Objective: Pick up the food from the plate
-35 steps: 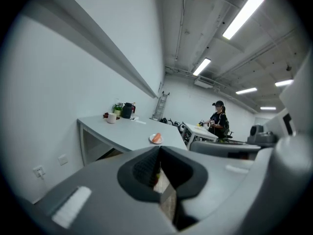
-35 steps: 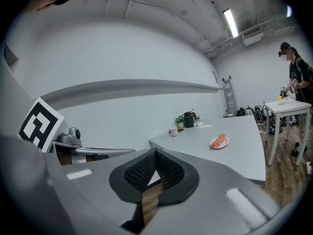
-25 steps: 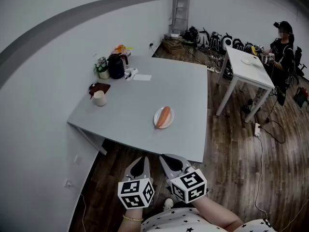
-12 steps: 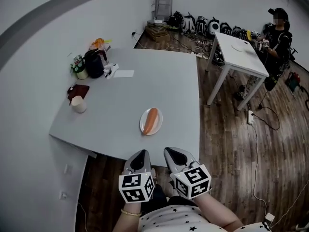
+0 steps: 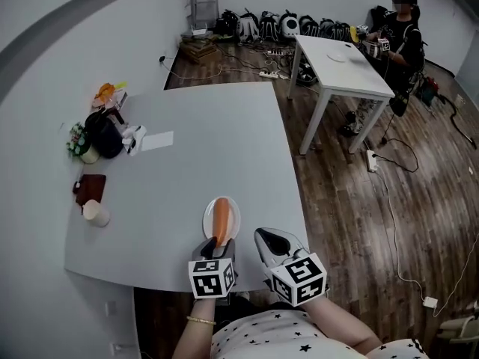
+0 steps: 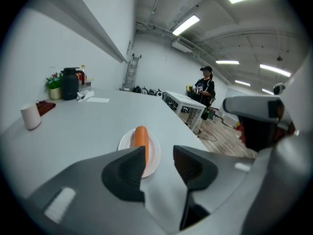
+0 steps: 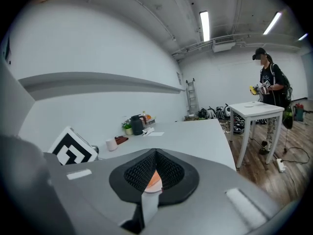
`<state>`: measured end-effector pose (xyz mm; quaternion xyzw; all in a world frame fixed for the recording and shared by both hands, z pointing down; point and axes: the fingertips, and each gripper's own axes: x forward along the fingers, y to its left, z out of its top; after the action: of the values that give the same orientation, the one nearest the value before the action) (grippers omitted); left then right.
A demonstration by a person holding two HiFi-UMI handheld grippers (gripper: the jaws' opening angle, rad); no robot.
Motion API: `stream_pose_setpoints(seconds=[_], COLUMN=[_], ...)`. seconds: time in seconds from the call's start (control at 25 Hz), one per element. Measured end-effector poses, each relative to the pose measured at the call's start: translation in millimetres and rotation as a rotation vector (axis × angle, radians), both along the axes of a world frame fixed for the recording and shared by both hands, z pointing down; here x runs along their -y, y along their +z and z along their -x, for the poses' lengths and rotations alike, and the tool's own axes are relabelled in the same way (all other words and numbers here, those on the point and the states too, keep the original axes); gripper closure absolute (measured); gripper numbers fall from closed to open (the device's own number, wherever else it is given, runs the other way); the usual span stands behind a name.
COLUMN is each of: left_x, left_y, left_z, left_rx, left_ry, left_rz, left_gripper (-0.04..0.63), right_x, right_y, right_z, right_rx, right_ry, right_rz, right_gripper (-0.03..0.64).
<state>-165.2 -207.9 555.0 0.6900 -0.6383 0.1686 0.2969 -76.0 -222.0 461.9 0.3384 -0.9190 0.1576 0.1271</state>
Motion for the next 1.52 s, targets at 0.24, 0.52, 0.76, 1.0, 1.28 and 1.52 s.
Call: stream_pose_setpoints(seconds=[0.24,0.52,0.76,1.0,1.28,1.52], left_x=[52.0,90.2,99.9,99.6,86.5,59.9], left_y=[51.7,100.7,100.8,102.8,69.9,-8.2], left_z=[20.0,28.0,38.1,42.1,36.5,31.1], left_rx=[0.034,0.073,0.166,0.153,0.013,-0.1], left_ry=[0.046,0.074,0.046,0.032,0.006,-0.059], left_rz=[0.19,0.336,0.348,0.339,0.263,0.045], left_gripper=[0.292,0.265,0.381,0.385,0.386,0.386], right_x=[34.3,55.9,70.2,70.2,65.9,59.0], right_y=[8.8,17.5,24.1,25.5,23.7,20.2], right_z=[-0.3,6.2,7.3,13.9,10.3,11.5], right_rx=[-0.014,-0.024,-0.021,-0.027,-0.029,-0.025], right_ry=[0.096,0.138,0.158,0.137,0.113,0.071], right_rz=[0.035,0.061,0.075,0.074,0.065,0.046], right_gripper=[0.618,0.618,0.618,0.618,0.618,0.618])
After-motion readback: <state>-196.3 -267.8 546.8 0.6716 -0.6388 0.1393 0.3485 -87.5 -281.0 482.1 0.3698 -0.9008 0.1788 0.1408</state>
